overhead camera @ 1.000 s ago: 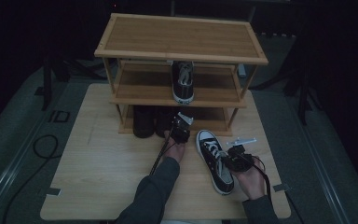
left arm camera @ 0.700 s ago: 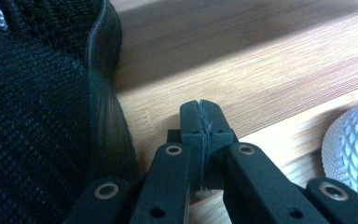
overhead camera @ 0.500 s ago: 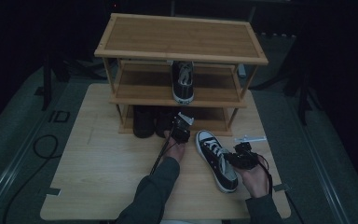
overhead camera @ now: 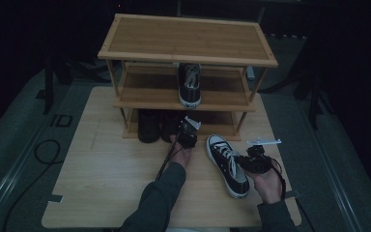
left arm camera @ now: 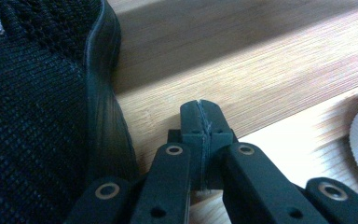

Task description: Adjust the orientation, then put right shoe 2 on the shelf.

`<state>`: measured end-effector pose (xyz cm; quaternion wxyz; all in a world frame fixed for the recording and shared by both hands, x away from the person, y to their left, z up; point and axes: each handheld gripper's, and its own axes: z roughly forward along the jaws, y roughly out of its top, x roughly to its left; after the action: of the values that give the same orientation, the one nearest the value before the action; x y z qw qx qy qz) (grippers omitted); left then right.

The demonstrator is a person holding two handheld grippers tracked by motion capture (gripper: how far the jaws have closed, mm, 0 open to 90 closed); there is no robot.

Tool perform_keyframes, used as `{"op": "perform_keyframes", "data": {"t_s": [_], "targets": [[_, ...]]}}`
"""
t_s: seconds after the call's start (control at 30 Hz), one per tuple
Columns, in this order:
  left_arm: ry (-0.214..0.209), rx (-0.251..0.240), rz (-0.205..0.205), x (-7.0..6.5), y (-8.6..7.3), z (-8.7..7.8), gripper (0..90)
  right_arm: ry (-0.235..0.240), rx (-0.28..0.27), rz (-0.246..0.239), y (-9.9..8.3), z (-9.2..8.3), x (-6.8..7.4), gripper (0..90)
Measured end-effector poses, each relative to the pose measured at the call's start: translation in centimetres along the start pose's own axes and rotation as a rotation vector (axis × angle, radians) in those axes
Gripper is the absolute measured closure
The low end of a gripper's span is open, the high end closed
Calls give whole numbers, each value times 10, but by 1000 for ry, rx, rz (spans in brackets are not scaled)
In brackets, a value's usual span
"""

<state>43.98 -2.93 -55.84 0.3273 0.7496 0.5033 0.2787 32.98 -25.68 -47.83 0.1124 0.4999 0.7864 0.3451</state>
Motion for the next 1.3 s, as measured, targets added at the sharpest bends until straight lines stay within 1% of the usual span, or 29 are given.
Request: {"op": "perform_keyframes", "data": {"t_s": [0.23,0.27,0.5,0.63,0.67,0.77,0.8,0.9,1.07,1.23,1.3], "targets": [[-2,0,-2,0,0,0,897,9,-10,-3,2,-5,-1,880],[1,0,1,0,0,0,897,11,-10,-2,4,-8,-1,880],[-2,0,-2,0,0,0,896,16,-18,-19,8,-13,-2,880],[-5,2,-2,1,0,0,897,18,-14,-32,12,-16,-4,880],[-5,2,-2,1,0,0,897,17,-13,-45,15,-17,-5,880],[-5,1,-2,1,0,0,897,17,-17,-52,17,-19,-6,880],[-5,1,-2,1,0,0,897,16,-20,-64,19,-21,-6,880],[-6,1,-3,1,0,0,897,17,-22,-80,22,-23,-7,880],[-5,2,-1,1,0,0,896,36,-20,-108,26,-25,-7,881],[-5,1,-1,1,0,0,897,59,-20,-116,29,-27,-8,880],[-6,1,0,1,0,0,897,72,-23,-133,31,-30,-9,880]]}}
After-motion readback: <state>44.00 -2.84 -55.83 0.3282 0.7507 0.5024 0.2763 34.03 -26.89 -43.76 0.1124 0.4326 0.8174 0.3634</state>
